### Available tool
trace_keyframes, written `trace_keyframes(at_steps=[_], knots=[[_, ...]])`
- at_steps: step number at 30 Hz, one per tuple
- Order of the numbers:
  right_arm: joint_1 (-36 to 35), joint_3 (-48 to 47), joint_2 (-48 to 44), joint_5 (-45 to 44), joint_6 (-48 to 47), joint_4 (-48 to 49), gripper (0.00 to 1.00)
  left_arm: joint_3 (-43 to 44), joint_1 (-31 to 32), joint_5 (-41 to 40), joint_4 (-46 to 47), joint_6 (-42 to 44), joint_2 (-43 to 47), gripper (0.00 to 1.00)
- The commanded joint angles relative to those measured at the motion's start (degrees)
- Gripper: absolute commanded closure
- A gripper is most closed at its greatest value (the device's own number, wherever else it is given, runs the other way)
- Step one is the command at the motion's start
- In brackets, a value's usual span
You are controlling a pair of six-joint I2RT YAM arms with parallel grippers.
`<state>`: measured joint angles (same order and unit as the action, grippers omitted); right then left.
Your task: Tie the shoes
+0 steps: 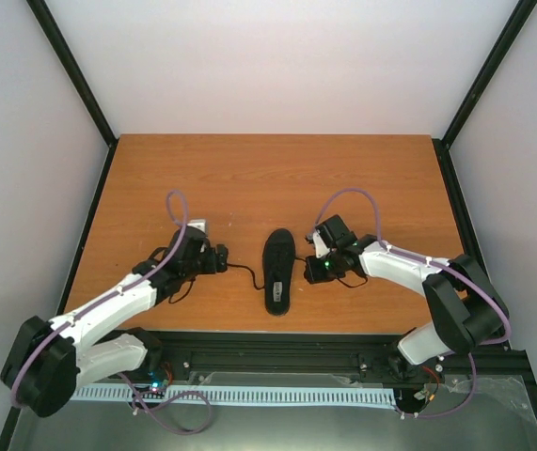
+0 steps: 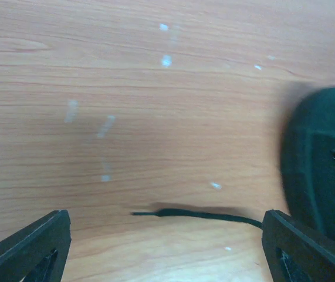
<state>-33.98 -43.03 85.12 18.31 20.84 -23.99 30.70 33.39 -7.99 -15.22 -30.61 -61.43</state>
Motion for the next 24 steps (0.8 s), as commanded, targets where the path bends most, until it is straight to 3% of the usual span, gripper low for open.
trace_keyframes(at_steps=[1,5,8,13,24], knots=[[0.96,0.37,-0.48,0.86,0.15,1.37,0.95,-1.21,-2.65,1.13,-0.64,0.27,4.60,0.11],[1.90,0.87,-0.67,2.76,0.20,2.66,0.95,-3.55,-1.55,18.29,8.94,7.37,6.80,0.20],[2.69,1.39,-0.24,4.60,0.54,4.13,0.95,-2.76,1.36,23.78,11.75,8.58,2.86,0.23],[4.02,2.19,0.26,6.64,1.69,6.02,0.95,-0.31,9.02,28.87,14.25,10.78,-7.05,0.32],[4.88,2.50,-0.04,7.17,1.48,6.05,0.95,-0.32,9.77,32.11,16.10,11.09,-11.91,0.48]])
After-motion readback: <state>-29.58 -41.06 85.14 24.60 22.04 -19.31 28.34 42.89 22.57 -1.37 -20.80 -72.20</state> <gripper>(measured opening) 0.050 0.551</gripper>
